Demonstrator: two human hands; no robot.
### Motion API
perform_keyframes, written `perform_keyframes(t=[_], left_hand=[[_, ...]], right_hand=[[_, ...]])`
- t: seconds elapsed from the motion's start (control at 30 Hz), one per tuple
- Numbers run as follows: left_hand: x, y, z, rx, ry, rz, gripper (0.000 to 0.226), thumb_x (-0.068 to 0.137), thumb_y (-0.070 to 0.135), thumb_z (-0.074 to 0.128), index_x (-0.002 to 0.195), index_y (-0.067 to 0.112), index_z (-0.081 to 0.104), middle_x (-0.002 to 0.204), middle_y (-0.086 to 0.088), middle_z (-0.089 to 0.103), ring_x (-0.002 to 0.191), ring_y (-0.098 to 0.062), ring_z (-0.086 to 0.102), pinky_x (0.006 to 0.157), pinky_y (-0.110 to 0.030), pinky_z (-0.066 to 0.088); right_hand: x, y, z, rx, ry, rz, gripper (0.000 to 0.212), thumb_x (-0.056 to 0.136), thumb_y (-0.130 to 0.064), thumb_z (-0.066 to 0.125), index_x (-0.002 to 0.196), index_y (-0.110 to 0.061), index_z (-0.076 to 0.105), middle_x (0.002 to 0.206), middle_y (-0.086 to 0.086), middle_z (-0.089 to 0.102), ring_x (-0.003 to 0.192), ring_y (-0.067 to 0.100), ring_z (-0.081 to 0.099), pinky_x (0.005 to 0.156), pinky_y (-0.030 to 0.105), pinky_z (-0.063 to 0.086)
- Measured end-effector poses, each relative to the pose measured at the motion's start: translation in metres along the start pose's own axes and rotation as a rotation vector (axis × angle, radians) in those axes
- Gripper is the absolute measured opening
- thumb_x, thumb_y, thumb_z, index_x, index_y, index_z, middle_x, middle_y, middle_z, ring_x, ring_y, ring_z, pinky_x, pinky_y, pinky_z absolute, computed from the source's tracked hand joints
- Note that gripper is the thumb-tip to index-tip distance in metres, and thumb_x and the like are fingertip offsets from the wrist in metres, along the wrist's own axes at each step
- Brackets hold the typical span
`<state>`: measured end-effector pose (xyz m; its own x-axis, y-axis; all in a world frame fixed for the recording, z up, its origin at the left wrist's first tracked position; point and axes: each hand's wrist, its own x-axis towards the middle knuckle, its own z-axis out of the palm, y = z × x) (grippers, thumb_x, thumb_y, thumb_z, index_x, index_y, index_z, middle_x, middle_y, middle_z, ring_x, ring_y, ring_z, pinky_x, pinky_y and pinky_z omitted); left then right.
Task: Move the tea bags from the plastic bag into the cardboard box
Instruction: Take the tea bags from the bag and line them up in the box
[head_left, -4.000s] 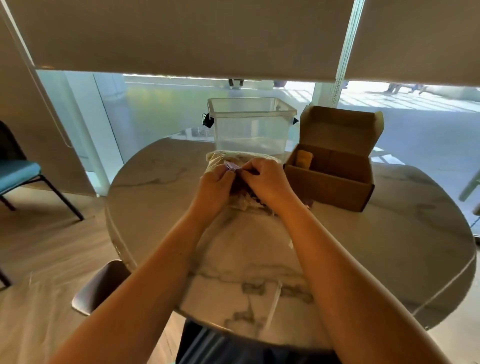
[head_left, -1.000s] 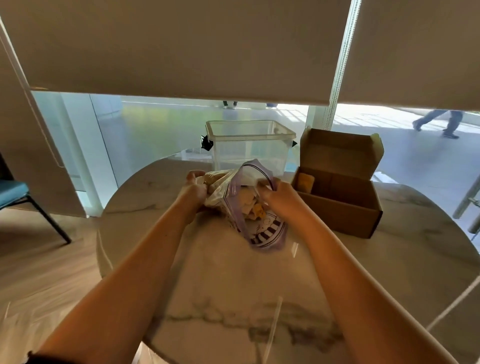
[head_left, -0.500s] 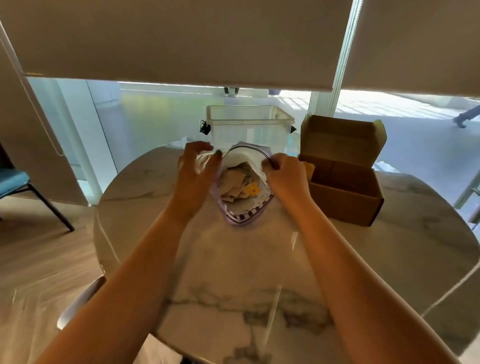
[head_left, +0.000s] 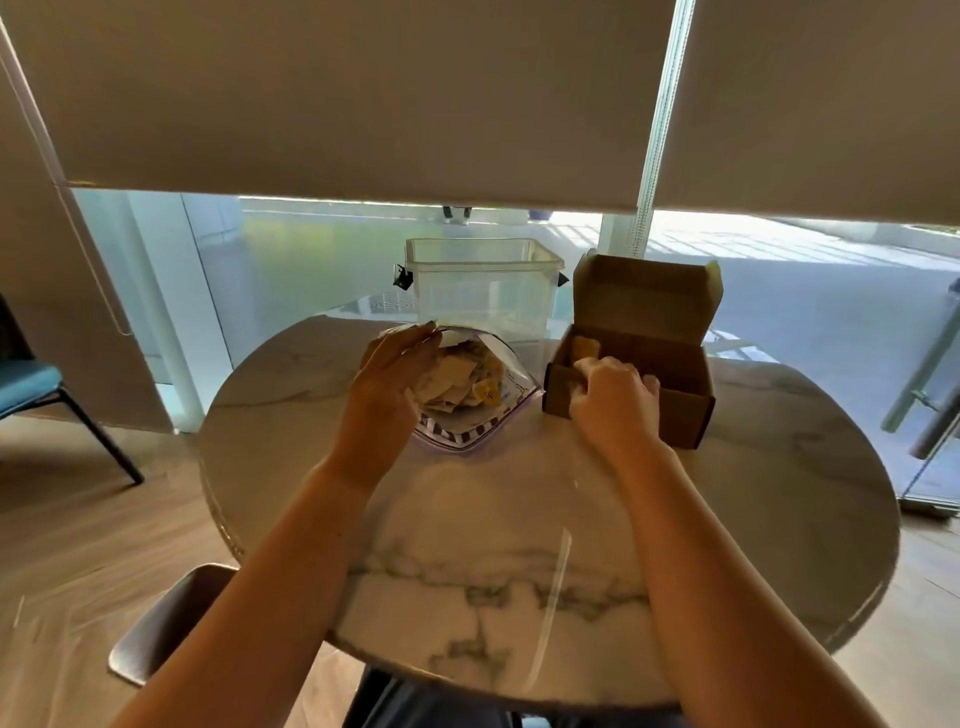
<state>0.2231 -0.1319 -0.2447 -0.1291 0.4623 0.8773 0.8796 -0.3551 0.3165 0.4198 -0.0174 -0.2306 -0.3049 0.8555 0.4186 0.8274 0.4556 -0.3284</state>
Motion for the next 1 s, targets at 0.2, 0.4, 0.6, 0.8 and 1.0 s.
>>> perform_keyframes(t=[0.2, 0.4, 0.6, 0.8, 1.0], left_hand=[[0.001, 0.005, 0.002, 0.022, 0.006, -0.003, 0.046, 0.083, 0.006, 0.031, 0.121, -0.003, 0.057, 0.122, -0.005, 0.051, 0.117, 0.003, 0.037, 0.102, -0.004, 0.027], [0.0, 0.0, 0.003, 0.047, 0.035, -0.01, 0.051, 0.078, -0.022, 0.04, 0.122, -0.003, 0.056, 0.123, -0.005, 0.052, 0.117, -0.001, 0.04, 0.103, -0.008, 0.029], [0.0, -0.002, 0.005, 0.047, 0.045, -0.027, 0.058, 0.075, -0.026, 0.037, 0.125, -0.002, 0.054, 0.126, -0.004, 0.05, 0.119, 0.004, 0.039, 0.103, -0.007, 0.029], [-0.001, 0.007, 0.0, 0.065, -0.013, -0.052, 0.051, 0.082, 0.007, 0.029, 0.126, -0.001, 0.054, 0.129, -0.01, 0.052, 0.119, -0.014, 0.041, 0.102, -0.005, 0.026], [0.001, 0.008, -0.002, 0.043, -0.005, -0.076, 0.05, 0.083, 0.01, 0.028, 0.124, -0.002, 0.055, 0.127, -0.008, 0.052, 0.118, -0.014, 0.041, 0.101, -0.002, 0.025]], right_hand=[[-0.019, -0.007, -0.024, 0.058, -0.039, 0.01, 0.027, 0.094, -0.02, 0.052, 0.119, -0.024, 0.063, 0.11, 0.002, 0.068, 0.104, 0.022, 0.06, 0.098, 0.038, 0.038], [-0.045, -0.011, -0.036, 0.035, -0.073, -0.068, 0.033, 0.091, -0.014, 0.051, 0.121, -0.025, 0.06, 0.116, -0.002, 0.064, 0.109, 0.02, 0.056, 0.102, 0.041, 0.034], [-0.044, -0.057, -0.043, 0.475, 0.086, -0.383, 0.028, 0.088, 0.001, 0.049, 0.107, -0.007, 0.068, 0.105, 0.006, 0.066, 0.101, 0.017, 0.057, 0.09, 0.026, 0.045], [-0.012, -0.103, -0.001, 0.163, -0.302, -0.279, 0.026, 0.091, -0.007, 0.047, 0.114, -0.002, 0.059, 0.115, 0.015, 0.059, 0.111, 0.028, 0.052, 0.091, 0.033, 0.041], [0.016, -0.112, 0.065, -0.02, -0.258, -0.409, 0.03, 0.091, -0.012, 0.046, 0.118, -0.014, 0.058, 0.128, 0.008, 0.052, 0.119, 0.027, 0.042, 0.098, 0.034, 0.038]])
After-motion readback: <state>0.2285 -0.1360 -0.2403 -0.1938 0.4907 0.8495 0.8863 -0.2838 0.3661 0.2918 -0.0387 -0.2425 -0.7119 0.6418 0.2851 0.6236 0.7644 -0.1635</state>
